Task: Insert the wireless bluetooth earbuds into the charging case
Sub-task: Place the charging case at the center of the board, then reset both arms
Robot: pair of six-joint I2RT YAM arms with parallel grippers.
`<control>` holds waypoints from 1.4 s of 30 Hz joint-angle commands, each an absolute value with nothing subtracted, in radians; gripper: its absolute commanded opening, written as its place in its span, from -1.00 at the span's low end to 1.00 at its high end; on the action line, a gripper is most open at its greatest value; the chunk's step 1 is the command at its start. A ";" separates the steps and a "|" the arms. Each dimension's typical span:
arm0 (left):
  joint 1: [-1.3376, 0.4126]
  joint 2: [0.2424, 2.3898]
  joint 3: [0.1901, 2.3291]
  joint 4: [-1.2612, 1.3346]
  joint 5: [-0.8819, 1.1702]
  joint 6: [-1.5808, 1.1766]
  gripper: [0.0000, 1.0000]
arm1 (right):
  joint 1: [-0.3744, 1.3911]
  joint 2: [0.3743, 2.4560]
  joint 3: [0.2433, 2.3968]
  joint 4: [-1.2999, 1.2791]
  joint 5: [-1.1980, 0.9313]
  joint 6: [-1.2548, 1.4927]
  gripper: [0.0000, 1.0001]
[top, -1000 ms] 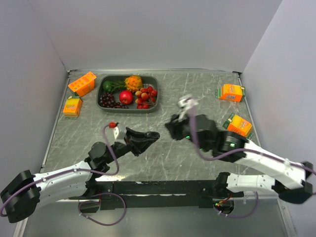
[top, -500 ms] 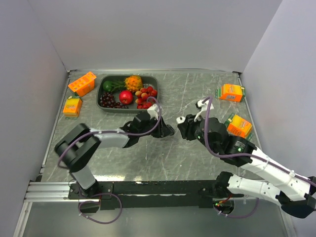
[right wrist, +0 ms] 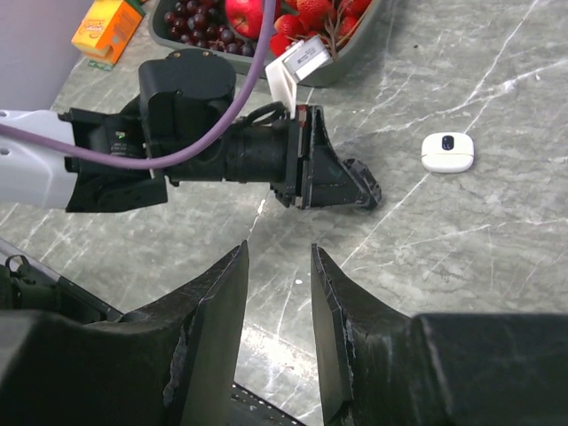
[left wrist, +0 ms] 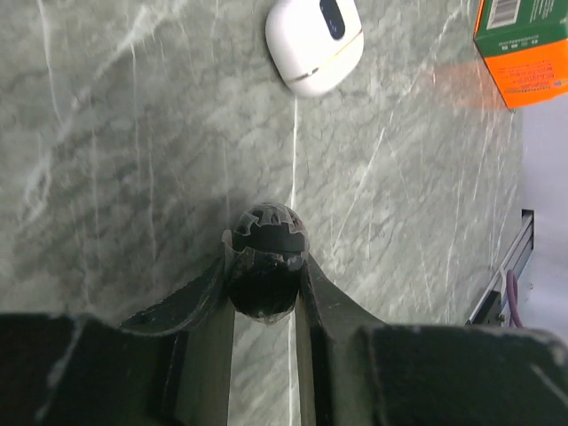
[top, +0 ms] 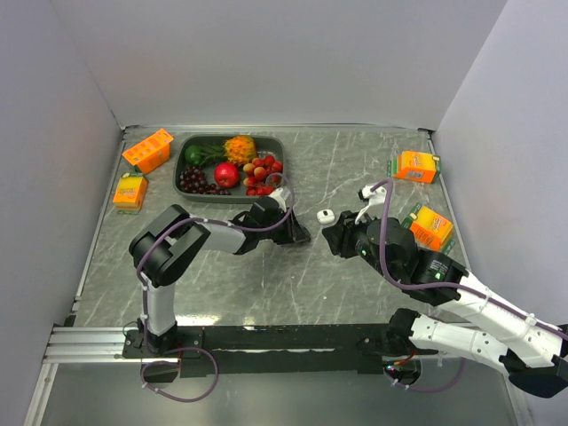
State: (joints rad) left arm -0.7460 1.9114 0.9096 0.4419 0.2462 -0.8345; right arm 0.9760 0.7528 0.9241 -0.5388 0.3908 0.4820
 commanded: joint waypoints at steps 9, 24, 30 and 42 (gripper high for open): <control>-0.727 1.885 0.888 0.345 0.210 -0.815 0.04 | 0.969 0.752 0.939 -0.528 0.399 0.485 -0.15; -0.712 1.423 0.672 0.180 0.084 -0.782 0.32 | 0.969 0.727 0.917 -0.534 0.411 0.489 -0.14; -0.715 1.028 0.609 -0.139 -0.295 -0.834 0.96 | 0.968 0.733 0.881 -0.520 0.422 0.474 -0.12; -0.712 0.879 0.674 -0.391 -0.411 -0.833 0.93 | 0.969 0.770 0.831 -0.445 0.436 0.449 0.46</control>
